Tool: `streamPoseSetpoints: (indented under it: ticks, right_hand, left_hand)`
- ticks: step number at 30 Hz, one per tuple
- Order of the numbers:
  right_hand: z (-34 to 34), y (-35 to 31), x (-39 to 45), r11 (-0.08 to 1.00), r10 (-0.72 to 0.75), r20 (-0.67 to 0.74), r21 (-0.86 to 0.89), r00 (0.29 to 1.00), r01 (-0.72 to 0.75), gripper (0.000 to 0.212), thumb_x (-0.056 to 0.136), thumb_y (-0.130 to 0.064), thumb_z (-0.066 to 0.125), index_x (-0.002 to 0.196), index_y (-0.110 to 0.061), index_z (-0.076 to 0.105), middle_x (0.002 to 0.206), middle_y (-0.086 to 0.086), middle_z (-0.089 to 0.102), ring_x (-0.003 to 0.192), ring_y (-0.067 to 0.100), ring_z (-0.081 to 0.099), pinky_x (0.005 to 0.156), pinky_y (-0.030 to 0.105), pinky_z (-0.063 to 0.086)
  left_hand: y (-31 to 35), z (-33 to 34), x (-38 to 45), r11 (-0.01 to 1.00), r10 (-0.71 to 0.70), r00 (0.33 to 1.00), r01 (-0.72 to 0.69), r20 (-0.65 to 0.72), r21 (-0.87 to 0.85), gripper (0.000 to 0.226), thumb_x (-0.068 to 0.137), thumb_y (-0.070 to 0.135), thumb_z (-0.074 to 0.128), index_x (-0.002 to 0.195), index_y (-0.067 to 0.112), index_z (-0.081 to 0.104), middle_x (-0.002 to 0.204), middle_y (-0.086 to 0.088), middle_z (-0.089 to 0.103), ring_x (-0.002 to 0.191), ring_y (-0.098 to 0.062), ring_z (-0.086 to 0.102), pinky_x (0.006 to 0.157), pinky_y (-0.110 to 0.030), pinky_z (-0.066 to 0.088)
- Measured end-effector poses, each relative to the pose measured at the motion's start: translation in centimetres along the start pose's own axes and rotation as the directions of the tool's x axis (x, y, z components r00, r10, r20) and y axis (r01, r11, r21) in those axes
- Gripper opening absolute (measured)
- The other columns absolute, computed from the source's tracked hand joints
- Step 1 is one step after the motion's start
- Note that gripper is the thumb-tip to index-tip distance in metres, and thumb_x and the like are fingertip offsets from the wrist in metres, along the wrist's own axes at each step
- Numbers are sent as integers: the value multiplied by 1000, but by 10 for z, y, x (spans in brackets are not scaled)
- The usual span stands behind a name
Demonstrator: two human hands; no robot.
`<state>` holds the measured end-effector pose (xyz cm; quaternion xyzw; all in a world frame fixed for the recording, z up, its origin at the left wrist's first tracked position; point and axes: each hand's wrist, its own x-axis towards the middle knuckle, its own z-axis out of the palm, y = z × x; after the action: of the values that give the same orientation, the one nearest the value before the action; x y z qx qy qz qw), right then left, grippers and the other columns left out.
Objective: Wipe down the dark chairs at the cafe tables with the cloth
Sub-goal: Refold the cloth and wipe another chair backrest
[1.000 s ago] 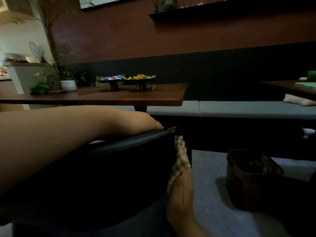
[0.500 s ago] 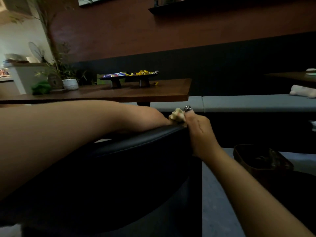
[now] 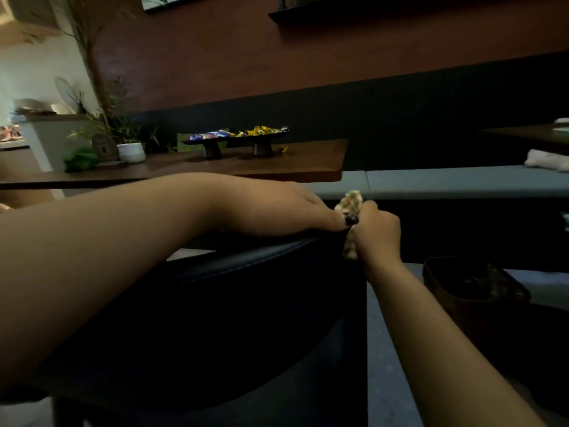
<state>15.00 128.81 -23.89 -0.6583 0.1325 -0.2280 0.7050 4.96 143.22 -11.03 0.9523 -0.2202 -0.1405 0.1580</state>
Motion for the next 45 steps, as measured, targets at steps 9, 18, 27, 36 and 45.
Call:
streamPoseSetpoints:
  ticks: [9, 18, 27, 36, 45]
  right_hand:
    - [-27, 30, -18, 996, 53, 121, 63, 991, -61, 36, 98, -30, 39, 81, -10, 63, 78, 9, 62, 75, 23, 58, 68, 35, 47]
    - [-42, 109, -51, 1000, -4, 213, 9, 977, 2, 30, 102, -23, 32, 91, -15, 59, 82, 2, 60, 79, 18, 56, 70, 32, 43]
    - [-35, 81, -33, 996, -78, 211, 56, 974, 67, 34, 99, -20, 36, 70, -21, 53, 69, -3, 55, 68, 13, 51, 64, 28, 38]
    - [-69, 214, -77, 903, 400, 329, 20, 856, -430, 49, 101, -29, 36, 115, 16, 50, 100, 42, 55, 82, 28, 54, 72, 40, 43]
    - [-36, 127, -7, 953, 84, 387, 237, 918, -187, 35, 100, -27, 37, 90, -5, 62, 91, 23, 59, 87, 35, 58, 84, 57, 47]
  left_hand:
    - [24, 104, -16, 494, 241, 858, 294, -453, 819, 47, 96, 27, 45, 139, 7, 41, 135, -22, 45, 116, -37, 47, 82, -46, 38]
    - [-76, 257, 21, 764, 508, 765, -186, -397, 618, 64, 75, 14, 64, 137, 0, 52, 144, -16, 48, 134, -27, 46, 110, -41, 37]
    - [-116, 316, 79, 993, -11, 861, -51, -509, -107, 64, 101, 37, 39, 155, 17, 12, 162, 3, 11, 147, -10, 18, 118, -27, 22]
    - [-123, 331, 83, 981, -133, 777, 12, -615, -196, 48, 92, 14, 52, 139, 19, 46, 140, 0, 52, 122, -18, 53, 98, -31, 43]
    - [-122, 330, 83, 982, -126, 778, 8, -615, -191, 46, 89, 8, 55, 134, 14, 51, 133, -3, 56, 116, -20, 57, 95, -31, 45]
